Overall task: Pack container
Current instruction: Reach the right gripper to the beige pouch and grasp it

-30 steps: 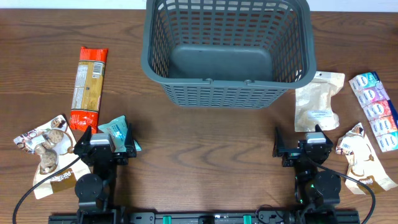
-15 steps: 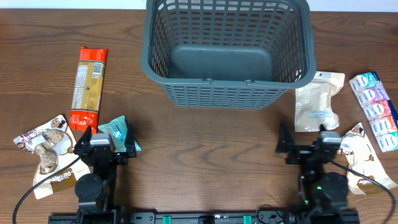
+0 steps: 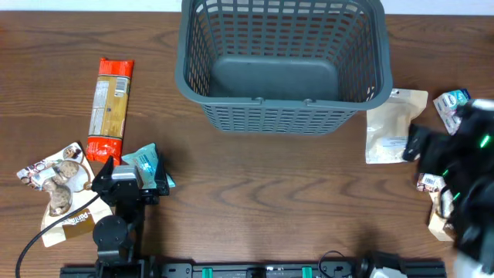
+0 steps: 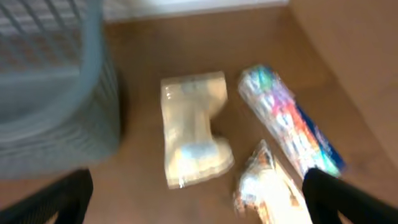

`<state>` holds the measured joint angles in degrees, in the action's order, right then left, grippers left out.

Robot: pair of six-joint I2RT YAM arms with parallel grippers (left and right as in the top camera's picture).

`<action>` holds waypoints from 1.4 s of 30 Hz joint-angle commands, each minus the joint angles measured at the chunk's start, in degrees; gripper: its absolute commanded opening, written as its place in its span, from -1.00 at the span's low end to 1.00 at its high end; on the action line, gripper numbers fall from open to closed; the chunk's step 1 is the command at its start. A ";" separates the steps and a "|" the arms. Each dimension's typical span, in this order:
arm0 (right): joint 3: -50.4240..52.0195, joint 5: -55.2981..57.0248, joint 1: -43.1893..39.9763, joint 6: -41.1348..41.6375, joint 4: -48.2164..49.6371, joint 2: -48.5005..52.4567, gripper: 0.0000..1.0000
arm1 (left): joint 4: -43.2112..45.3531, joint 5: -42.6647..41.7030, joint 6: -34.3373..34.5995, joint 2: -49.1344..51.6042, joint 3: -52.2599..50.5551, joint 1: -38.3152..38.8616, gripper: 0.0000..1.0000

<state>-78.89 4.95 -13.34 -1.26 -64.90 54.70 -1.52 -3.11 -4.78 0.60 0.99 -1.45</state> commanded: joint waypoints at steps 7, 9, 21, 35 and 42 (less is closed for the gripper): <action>-21.86 -0.72 -6.58 -11.96 -17.18 20.22 0.98 | -2.29 -0.50 -0.52 -0.26 -0.76 -0.09 0.97; -21.81 -1.42 -8.04 -12.13 -16.96 22.67 0.99 | -2.29 -0.50 -0.52 -0.26 -0.76 -0.09 0.97; -21.81 -10.58 -11.74 -14.53 -13.09 42.38 0.98 | -2.29 -0.50 -0.55 -0.26 -0.76 -0.09 0.97; -21.75 -11.41 -11.17 -13.60 -6.08 61.42 0.93 | -2.29 -0.48 -0.55 -0.26 -0.76 -0.09 0.97; -17.05 -11.45 -9.55 -13.81 0.76 63.32 0.85 | -2.29 -0.28 -0.55 -0.26 -0.76 -0.09 0.97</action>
<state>-98.35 -5.85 -24.05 -14.61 -65.23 117.71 -1.52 -3.14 -4.78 0.60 0.99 -1.45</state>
